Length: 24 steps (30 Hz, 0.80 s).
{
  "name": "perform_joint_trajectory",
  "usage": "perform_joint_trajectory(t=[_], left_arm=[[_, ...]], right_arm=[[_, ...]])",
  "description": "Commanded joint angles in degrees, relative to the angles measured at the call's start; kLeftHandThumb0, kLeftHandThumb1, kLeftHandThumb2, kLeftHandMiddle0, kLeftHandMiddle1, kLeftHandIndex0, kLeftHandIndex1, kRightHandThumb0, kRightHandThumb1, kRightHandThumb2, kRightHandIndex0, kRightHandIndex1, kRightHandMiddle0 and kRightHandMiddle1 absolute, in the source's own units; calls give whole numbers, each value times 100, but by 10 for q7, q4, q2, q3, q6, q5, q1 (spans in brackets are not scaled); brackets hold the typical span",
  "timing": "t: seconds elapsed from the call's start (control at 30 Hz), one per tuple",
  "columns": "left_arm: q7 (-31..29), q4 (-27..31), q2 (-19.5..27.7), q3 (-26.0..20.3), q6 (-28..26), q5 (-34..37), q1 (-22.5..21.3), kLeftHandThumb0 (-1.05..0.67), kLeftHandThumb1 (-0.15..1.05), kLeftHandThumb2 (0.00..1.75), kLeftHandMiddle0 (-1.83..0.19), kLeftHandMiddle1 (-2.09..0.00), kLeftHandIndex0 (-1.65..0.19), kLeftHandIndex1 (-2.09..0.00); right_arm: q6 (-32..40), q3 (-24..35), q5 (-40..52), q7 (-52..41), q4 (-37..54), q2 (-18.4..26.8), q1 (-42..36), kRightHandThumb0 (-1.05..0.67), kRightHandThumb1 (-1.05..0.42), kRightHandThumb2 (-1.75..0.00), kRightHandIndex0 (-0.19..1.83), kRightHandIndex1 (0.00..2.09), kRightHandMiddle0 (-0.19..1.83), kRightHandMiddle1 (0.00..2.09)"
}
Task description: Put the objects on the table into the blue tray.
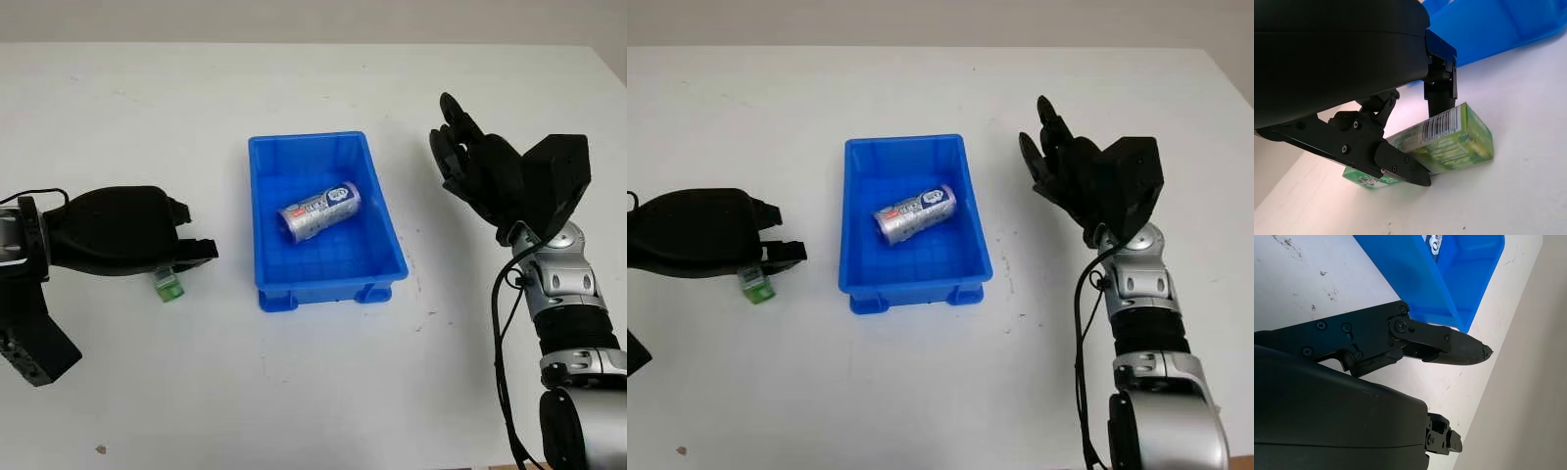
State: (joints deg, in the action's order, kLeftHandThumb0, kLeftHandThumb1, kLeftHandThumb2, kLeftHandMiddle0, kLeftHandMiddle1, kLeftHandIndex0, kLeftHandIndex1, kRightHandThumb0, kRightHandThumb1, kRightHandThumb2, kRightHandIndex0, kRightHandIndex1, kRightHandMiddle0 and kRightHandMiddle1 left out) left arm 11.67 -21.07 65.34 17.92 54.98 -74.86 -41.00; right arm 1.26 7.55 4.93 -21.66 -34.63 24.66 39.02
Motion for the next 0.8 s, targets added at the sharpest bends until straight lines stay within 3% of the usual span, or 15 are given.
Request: perform_joint_trajectory(t=[0.0,0.17,0.3,0.4,0.47,0.57,0.63,0.77], left_arm=[[36,-12,12,12,-14,-19,-33,-51,105,33,-109,-209,-59,-209],[134,-73,24,32,-79,-76,-103,-50,105,25,-95,-209,-52,-209],[129,-111,22,20,-135,-61,-162,-49,105,22,-77,-209,-39,-209],[169,-158,10,15,-147,-27,-213,-53,105,11,-81,-209,-51,-209],[160,-159,2,4,-153,12,-236,-56,105,16,-80,-209,-56,-208],[83,-134,-40,-46,-136,181,-238,-53,102,11,-88,-209,-69,-209],[19,-100,-60,-69,-140,275,-230,-45,99,7,-96,-204,-76,-194],[-165,23,-124,-108,-229,501,-201,-38,102,6,-110,-190,-87,-180]], right_arm=[[0,2,-1,-2,7,7,-3,-61,-105,-59,-19,2,-19,4],[0,2,2,-8,0,5,1,-62,-105,-57,-19,0,-19,2],[-6,3,3,-11,-5,4,2,-63,-105,-57,-19,0,-19,3],[-8,3,2,-11,-8,3,4,-63,-105,-56,-19,1,-19,4],[-5,4,5,-13,-8,2,5,-62,-105,-57,-19,1,-19,4],[-6,5,6,-12,-9,0,4,-63,-105,-57,-19,2,-19,4],[-9,3,5,-13,-10,1,4,-64,-105,-56,-19,2,-19,5],[-8,3,4,-10,-8,1,3,-64,-105,-56,-19,3,-19,5]])
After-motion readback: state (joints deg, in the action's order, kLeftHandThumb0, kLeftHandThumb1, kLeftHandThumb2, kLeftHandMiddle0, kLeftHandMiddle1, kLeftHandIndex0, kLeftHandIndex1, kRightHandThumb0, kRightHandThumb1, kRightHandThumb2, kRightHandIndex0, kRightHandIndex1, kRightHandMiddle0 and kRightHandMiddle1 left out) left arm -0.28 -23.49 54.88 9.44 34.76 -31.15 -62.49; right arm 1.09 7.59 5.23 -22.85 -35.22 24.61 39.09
